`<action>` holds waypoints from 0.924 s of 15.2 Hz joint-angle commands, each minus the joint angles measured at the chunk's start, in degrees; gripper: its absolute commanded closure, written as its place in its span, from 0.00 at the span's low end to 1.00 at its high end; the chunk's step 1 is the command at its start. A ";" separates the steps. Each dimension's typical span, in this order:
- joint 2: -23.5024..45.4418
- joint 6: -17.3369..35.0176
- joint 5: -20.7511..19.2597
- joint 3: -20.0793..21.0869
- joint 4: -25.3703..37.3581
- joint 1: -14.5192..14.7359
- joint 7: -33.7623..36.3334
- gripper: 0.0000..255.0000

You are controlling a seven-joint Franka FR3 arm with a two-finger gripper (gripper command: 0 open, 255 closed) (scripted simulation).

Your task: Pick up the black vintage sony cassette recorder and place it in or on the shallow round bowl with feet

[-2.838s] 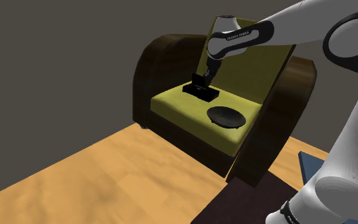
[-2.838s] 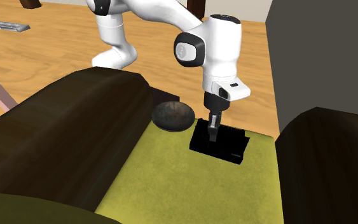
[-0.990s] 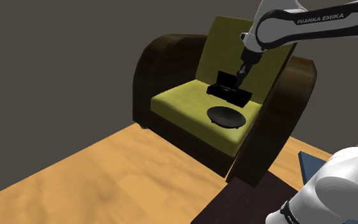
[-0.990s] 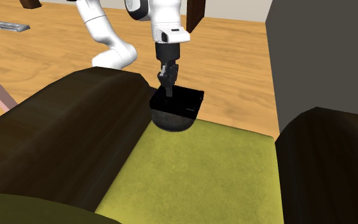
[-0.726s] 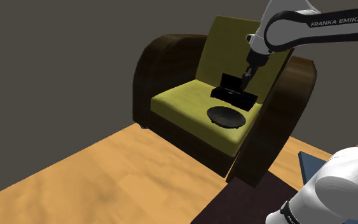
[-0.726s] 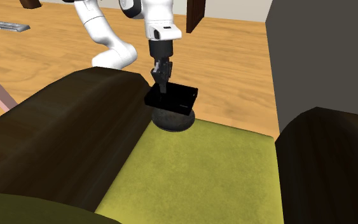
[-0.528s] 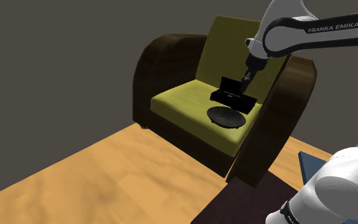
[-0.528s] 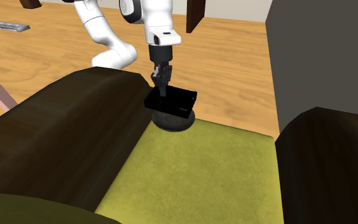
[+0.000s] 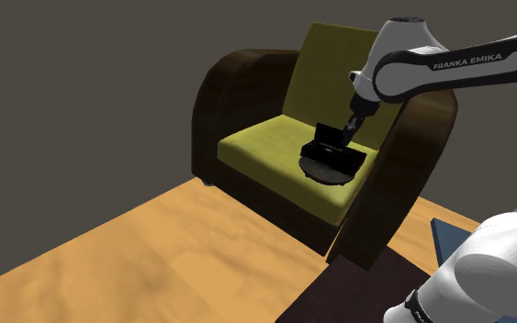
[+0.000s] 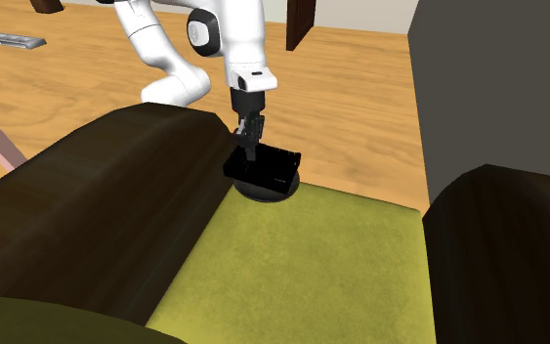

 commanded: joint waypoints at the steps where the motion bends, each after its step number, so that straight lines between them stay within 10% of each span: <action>1: 0.46 1.75 -0.23 0.00 -1.22 -0.05 0.44 1.00; 12: 1.35 4.76 -0.72 -0.18 -3.37 -0.24 1.01 1.00; 13: 1.54 4.79 -0.70 -0.17 -3.22 -0.23 1.02 0.00; 14: 1.25 4.76 -0.72 -0.14 -3.48 -0.24 1.06 0.00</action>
